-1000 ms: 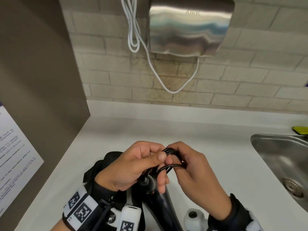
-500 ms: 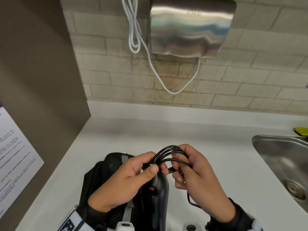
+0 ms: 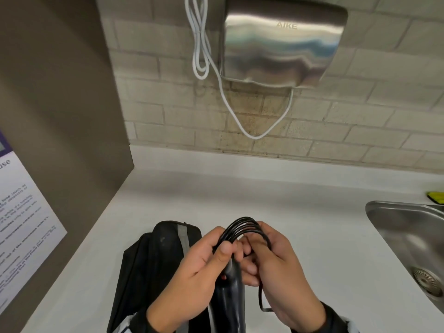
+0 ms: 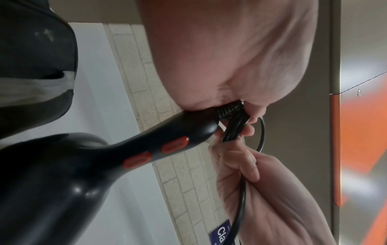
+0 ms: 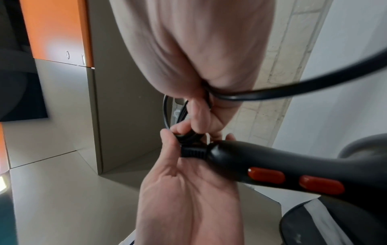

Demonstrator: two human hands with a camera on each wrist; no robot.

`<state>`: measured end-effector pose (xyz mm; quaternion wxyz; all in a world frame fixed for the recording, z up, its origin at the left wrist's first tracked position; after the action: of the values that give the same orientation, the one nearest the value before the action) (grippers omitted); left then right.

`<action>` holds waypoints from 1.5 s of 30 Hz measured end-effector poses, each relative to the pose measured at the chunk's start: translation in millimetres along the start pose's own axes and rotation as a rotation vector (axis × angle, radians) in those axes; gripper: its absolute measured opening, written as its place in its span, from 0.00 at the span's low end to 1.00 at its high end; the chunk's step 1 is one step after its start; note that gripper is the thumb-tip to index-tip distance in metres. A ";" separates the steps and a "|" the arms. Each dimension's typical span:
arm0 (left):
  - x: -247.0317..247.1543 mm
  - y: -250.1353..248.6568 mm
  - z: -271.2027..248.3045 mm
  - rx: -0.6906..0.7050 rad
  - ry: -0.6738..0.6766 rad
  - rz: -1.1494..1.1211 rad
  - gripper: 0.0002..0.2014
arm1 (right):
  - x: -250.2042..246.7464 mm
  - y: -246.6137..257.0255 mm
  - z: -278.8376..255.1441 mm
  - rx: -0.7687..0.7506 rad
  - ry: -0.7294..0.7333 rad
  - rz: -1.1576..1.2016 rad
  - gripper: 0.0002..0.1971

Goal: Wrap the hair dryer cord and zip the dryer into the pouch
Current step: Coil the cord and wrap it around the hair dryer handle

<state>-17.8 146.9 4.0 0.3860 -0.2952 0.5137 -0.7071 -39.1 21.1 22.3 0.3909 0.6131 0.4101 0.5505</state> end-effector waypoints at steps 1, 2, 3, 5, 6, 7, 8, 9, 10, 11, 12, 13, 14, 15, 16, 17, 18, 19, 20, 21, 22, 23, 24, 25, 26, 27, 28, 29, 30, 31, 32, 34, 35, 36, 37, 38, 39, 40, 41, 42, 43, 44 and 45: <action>-0.7 -0.3 0.2 0.003 -0.010 0.019 0.22 | -1.2 -1.8 0.1 0.017 0.004 0.008 0.13; -2.1 -0.2 0.5 0.007 -0.019 0.052 0.23 | -2.8 -2.7 -0.2 0.035 0.008 0.005 0.11; -3.9 1.3 0.5 0.005 -0.024 0.090 0.24 | -5.7 -3.3 -1.1 0.049 0.007 -0.014 0.09; -6.7 0.8 1.1 0.000 -0.016 0.158 0.23 | -13.5 -0.2 -1.9 0.043 0.004 -0.102 0.03; -8.1 -1.0 1.5 0.000 -0.008 0.188 0.23 | -19.2 3.4 -2.1 0.014 -0.003 -0.181 0.06; -8.9 -3.1 2.1 -0.004 -0.001 0.208 0.22 | -25.8 8.5 -3.2 -0.037 -0.009 -0.282 0.11; -10.1 -4.7 2.4 -0.009 0.003 0.215 0.21 | -31.4 15.6 -4.1 -0.106 -0.014 -0.378 0.16; -10.9 -5.6 2.5 -0.012 0.007 0.217 0.21 | -34.6 24.9 -6.1 -0.185 -0.012 -0.446 0.19; -11.4 -5.2 2.3 -0.014 0.015 0.221 0.22 | -35.4 35.1 -9.0 -0.268 0.008 -0.483 0.20; -11.6 -3.8 2.2 -0.016 0.026 0.232 0.23 | -35.0 44.6 -12.2 -0.357 0.034 -0.517 0.18; -11.1 -2.0 2.3 -0.017 0.040 0.250 0.23 | -32.6 54.3 -15.2 -0.454 0.056 -0.569 0.14; -10.0 -0.5 2.4 -0.021 0.055 0.273 0.23 | -28.9 62.3 -17.2 -0.548 0.074 -0.644 0.09; -8.8 -0.1 3.1 -0.022 0.072 0.292 0.22 | -24.7 68.5 -17.7 -0.633 0.086 -0.716 0.05; -7.5 -0.9 3.6 -0.016 0.088 0.306 0.21 | -21.0 73.0 -17.0 -0.704 0.089 -0.770 0.03; -6.4 -2.4 4.4 -0.006 0.103 0.319 0.19 | -18.4 75.3 -14.5 -0.760 0.082 -0.805 0.03; -5.3 -4.3 4.9 0.001 0.121 0.329 0.18 | -15.7 76.3 -10.8 -0.800 0.074 -0.824 0.04; -4.5 -5.7 5.3 0.004 0.143 0.339 0.18 | -13.1 76.0 -5.8 -0.827 0.067 -0.839 0.05; -4.0 -6.8 5.3 0.006 0.168 0.349 0.18 | -10.9 74.6 -0.5 -0.840 0.064 -0.853 0.05; -3.6 -7.6 5.3 0.007 0.192 0.360 0.19 | -9.4 72.3 5.6 -0.845 0.065 -0.863 0.05; -3.4 -8.1 5.4 0.008 0.209 0.371 0.19 | -8.2 69.9 11.6 -0.841 0.073 -0.864 0.04; -3.4 -8.2 5.5 0.010 0.221 0.376 0.20 | -7.4 67.5 17.6 -0.829 0.089 -0.859 0.04; -3.6 -8.0 5.8 0.012 0.231 0.371 0.21 | -6.1 65.9 23.1 -0.810 0.111 -0.854 0.03; -4.3 -8.0 6.2 0.013 0.236 0.355 0.24 | -5.2 64.4 28.4 -0.775 0.137 -0.850 0.03; -5.5 -8.1 6.7 0.014 0.235 0.330 0.25 | -4.6 63.3 33.5 -0.716 0.167 -0.840 0.03; -7.5 -8.1 7.1 0.017 0.227 0.305 0.25 | -5.3 62.7 38.5 -0.631 0.200 -0.818 0.02; -9.9 -8.3 7.9 0.022 0.214 0.283 0.23 | -7.1 63.0 43.1 -0.532 0.236 -0.788 0.01; -12.9 -8.0 8.9 0.026 0.196 0.266 0.20 | -10.3 64.0 47.2 -0.433 0.266 -0.771 0.03; -16.6 -7.3 10.0 0.030 0.173 0.251 0.17 | -14.8 65.8 50.1 -0.344 0.291 -0.787 0.05; -20.8 -6.1 11.1 0.031 0.145 0.238 0.16 | -19.8 68.1 52.1 -0.262 0.315 -0.828 0.08; -24.9 -4.2 12.0 0.031 0.116 0.226 0.16 | -25.0 71.1 52.6 -0.188 0.334 -0.869 0.11; -28.3 -2.0 12.7 0.029 0.094 0.220 0.17 | -30.3 74.4 51.7 -0.125 0.348 -0.895 0.13; -30.9 1.4 13.6 0.026 0.082 0.222 0.19 | -37.8 80.1 45.2 -0.030 0.386 -0.899 0.14; -30.7 2.4 13.7 0.028 0.083 0.221 0.19 | -39.9 81.3 39.9 0.008 0.419 -0.885 0.13; -30.4 3.2 14.2 0.027 0.082 0.214 0.19 | -41.1 81.5 33.4 0.043 0.458 -0.860 0.11; -30.7 4.2 14.9 0.025 0.075 0.208 0.18 | -43.2 79.7 26.5 0.074 0.490 -0.826 0.08; -31.7 4.8 15.6 0.022 0.062 0.210 0.18 | -46.1 76.4 19.2 0.106 0.503 -0.792 0.07; -33.0 5.4 16.1 0.019 0.049 0.215 0.18 | -49.9 71.8 11.5 0.137 0.502 -0.764 0.07; -34.5 6.0 16.2 0.017 0.043 0.217 0.19 | -53.8 66.3 2.8 0.173 0.491 -0.743 0.07; -35.3 6.4 16.1 0.015 0.043 0.214 0.19 | -57.3 59.8 -6.5 0.212 0.480 -0.718 0.08; -35.1 6.1 15.2 0.013 0.053 0.208 0.19 | -59.4 53.3 -16.7 0.249 0.475 -0.686 0.08; -33.7 5.6 14.5 0.012 0.070 0.203 0.19 | -60.3 47.4 -26.7 0.280 0.472 -0.650 0.08; -31.2 4.8 13.7 0.014 0.093 0.203 0.19 | -59.6 43.8 -37.1 0.308 0.461 -0.615 0.08; -28.4 3.9 13.2 0.018 0.116 0.208 0.19 | -57.5 42.6 -46.4 0.328 0.446 -0.580 0.08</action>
<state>8.9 163.7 3.6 0.4296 -0.1956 0.5566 -0.6837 -85.5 -46.5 45.7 0.3285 0.3918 0.7234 0.4639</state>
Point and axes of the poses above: each hand's wrist, its own z-axis towards the middle knuckle, its own x-axis out of the palm, y = z × x, the point moved 4 cm from there along z, towards the middle knuckle, and after that the axes turned 8 degrees about z, right-handed, at the moved point
